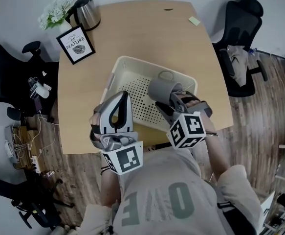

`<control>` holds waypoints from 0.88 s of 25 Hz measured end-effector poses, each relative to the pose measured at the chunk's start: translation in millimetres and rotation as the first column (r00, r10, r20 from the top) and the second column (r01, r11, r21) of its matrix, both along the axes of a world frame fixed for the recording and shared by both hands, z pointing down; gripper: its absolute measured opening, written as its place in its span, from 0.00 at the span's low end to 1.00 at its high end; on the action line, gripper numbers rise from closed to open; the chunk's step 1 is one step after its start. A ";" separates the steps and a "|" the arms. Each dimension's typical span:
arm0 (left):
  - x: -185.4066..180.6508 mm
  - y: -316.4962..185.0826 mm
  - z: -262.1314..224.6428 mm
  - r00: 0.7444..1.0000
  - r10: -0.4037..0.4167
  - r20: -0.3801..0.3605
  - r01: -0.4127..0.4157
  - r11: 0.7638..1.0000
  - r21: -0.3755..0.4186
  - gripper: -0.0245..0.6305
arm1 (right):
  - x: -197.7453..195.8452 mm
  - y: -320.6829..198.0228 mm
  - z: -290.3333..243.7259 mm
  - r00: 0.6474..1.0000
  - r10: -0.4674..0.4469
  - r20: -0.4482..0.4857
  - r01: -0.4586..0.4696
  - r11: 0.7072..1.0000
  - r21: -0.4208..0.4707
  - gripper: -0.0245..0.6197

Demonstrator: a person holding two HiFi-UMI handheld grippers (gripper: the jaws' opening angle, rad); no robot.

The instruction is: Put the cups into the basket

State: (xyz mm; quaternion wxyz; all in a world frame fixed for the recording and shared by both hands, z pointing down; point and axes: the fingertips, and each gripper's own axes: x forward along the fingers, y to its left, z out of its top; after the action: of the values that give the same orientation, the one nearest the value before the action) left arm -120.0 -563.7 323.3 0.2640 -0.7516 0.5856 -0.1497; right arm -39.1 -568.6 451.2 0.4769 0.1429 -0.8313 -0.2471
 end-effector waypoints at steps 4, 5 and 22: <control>-3.8 -3.5 7.4 1.000 -0.017 -0.004 0.017 1.000 -0.013 0.05 | -4.2 -6.9 24.1 0.985 -0.081 -0.151 0.070 0.995 -0.078 0.14; -5.6 -3.8 8.7 1.000 -0.022 -0.011 0.022 1.000 -0.016 0.05 | -5.2 -7.7 29.8 0.976 -0.105 -0.189 0.087 0.991 -0.101 0.14; -46.6 -7.3 26.6 0.987 -0.155 -0.040 0.152 0.986 -0.073 0.05 | -0.4 -21.9 136.8 0.676 -0.408 -0.614 0.268 0.912 -0.311 0.14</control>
State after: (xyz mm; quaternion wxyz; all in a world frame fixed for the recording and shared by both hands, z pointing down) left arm -166.6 -571.0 349.9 0.2120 -0.7163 0.6420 -0.1727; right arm -39.5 -590.5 588.0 0.6992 -0.1595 -0.6369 -0.2830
